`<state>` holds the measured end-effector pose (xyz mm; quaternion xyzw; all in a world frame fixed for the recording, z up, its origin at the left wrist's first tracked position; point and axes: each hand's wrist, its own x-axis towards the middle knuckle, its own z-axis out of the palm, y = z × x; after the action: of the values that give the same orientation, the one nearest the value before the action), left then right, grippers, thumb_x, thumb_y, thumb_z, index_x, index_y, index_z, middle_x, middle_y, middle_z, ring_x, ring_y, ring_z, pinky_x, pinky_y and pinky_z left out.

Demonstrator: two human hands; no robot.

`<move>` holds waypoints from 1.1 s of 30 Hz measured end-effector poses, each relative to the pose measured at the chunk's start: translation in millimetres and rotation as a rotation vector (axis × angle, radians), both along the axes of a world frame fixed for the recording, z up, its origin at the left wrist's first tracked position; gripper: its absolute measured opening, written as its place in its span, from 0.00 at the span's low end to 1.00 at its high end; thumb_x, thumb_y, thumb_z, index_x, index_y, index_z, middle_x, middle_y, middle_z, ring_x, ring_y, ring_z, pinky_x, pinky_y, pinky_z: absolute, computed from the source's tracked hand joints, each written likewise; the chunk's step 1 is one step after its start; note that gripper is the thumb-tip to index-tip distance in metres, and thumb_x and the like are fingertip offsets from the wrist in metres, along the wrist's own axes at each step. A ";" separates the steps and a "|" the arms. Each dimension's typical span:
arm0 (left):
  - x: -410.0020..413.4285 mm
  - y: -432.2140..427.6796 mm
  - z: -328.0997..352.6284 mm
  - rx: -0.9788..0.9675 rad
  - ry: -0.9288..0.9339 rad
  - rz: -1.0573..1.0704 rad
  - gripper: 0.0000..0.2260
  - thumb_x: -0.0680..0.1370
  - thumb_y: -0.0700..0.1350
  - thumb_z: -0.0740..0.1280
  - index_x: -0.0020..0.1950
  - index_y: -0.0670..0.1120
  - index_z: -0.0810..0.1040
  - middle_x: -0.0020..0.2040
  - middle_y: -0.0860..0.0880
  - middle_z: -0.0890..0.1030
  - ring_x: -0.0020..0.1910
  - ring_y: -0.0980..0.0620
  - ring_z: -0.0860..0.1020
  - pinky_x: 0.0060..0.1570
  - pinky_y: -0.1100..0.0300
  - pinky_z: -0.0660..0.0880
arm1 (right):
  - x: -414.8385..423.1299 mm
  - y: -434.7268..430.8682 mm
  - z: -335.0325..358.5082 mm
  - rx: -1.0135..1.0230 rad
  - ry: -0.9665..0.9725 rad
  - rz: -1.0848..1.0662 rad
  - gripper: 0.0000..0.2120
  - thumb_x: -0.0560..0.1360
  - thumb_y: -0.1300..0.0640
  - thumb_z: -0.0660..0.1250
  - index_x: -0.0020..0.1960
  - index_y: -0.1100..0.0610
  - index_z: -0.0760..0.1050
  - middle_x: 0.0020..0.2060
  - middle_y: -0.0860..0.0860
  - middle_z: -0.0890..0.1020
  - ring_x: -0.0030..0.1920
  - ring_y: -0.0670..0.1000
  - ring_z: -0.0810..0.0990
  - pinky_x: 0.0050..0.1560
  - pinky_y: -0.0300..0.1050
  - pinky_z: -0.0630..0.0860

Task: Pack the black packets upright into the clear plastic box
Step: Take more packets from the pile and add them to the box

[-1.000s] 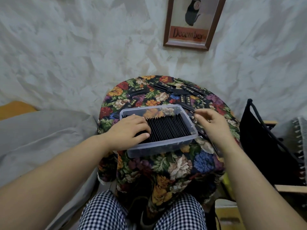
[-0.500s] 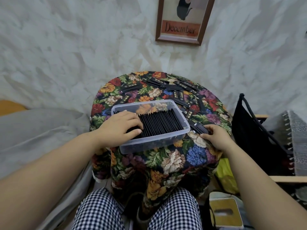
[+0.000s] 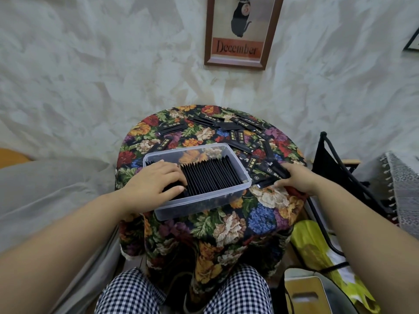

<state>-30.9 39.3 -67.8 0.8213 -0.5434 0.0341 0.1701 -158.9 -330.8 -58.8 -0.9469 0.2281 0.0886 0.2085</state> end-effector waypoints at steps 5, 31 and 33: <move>0.6 0.4 -2.6 -0.006 -0.015 0.006 0.36 0.74 0.71 0.37 0.56 0.53 0.78 0.58 0.56 0.76 0.62 0.57 0.69 0.68 0.60 0.53 | 9.2 0.6 -4.6 -0.075 0.055 0.031 0.22 0.73 0.51 0.71 0.63 0.59 0.74 0.60 0.55 0.76 0.58 0.57 0.75 0.49 0.43 0.68; 8.1 11.8 -4.1 -0.021 -0.043 -0.032 0.31 0.76 0.68 0.43 0.55 0.53 0.79 0.57 0.57 0.76 0.63 0.58 0.67 0.68 0.65 0.50 | 26.9 27.9 16.0 0.037 0.074 0.213 0.15 0.75 0.53 0.70 0.59 0.54 0.72 0.53 0.49 0.78 0.57 0.54 0.77 0.53 0.44 0.69; 9.2 15.4 -4.7 -0.033 -0.053 -0.035 0.30 0.77 0.67 0.43 0.54 0.53 0.79 0.57 0.56 0.77 0.62 0.58 0.68 0.67 0.64 0.52 | 32.4 34.8 3.7 0.061 0.064 0.191 0.23 0.74 0.53 0.70 0.67 0.58 0.70 0.63 0.54 0.76 0.62 0.56 0.75 0.60 0.46 0.70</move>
<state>-21.6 54.7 -72.5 0.8076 -0.5614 0.0620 0.1697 -126.5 -296.0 -55.2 -0.9542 0.1406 0.1454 0.2206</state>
